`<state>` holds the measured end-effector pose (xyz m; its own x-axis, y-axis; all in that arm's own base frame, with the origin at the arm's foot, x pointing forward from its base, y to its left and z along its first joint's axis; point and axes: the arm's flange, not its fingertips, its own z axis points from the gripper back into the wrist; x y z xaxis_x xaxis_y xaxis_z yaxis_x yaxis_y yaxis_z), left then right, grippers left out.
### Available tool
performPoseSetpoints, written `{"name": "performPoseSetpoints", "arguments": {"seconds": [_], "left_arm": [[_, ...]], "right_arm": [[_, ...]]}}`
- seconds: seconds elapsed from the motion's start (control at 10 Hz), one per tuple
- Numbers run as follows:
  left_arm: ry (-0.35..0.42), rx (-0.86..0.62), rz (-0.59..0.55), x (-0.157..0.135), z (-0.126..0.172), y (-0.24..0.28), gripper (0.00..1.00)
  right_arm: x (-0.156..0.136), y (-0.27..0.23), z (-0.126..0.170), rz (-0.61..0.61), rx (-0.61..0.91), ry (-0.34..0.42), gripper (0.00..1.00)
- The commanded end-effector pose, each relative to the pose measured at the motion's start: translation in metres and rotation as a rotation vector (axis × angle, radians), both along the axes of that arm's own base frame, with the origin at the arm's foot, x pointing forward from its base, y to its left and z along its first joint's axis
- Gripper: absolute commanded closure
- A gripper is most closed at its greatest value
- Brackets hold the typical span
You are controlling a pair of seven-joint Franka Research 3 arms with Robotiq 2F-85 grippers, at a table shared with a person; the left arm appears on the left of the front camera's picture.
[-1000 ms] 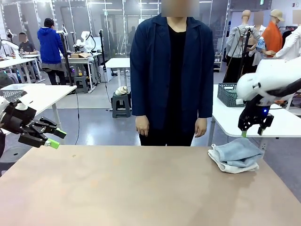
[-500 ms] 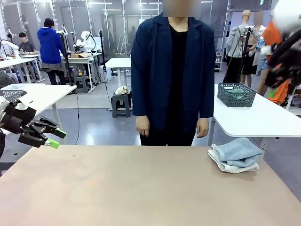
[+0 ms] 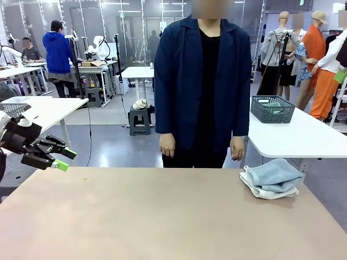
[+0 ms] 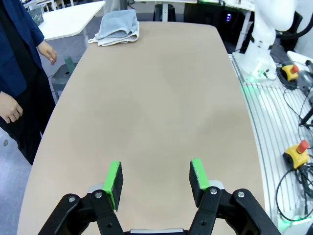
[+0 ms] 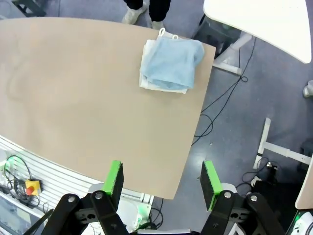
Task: Fold the towels and place them in the basket.
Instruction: Stack the folded Towel with hook on the right side of the table.
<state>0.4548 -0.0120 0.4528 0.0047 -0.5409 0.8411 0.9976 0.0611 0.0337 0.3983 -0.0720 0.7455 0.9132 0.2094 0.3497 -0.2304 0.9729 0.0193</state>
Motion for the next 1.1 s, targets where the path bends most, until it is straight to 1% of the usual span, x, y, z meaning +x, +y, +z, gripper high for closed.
{"name": "performPoseSetpoints", "arguments": {"seconds": [0.0, 0.1, 1.0], "left_arm": [[-0.004, -0.002, -0.011, 0.000, 0.001, 0.001, 0.30], [-0.004, -0.002, -0.011, 0.000, 0.001, 0.001, 0.30], [-0.004, -0.002, -0.011, 0.000, 0.001, 0.001, 0.30]], "right_arm": [[0.003, 0.007, -0.019, 0.024, 0.018, -0.010, 0.21], [0.000, 0.000, 0.000, 0.000, 0.000, 0.000, 0.21], [0.000, 0.000, 0.000, 0.000, 0.000, 0.000, 0.21]]}}
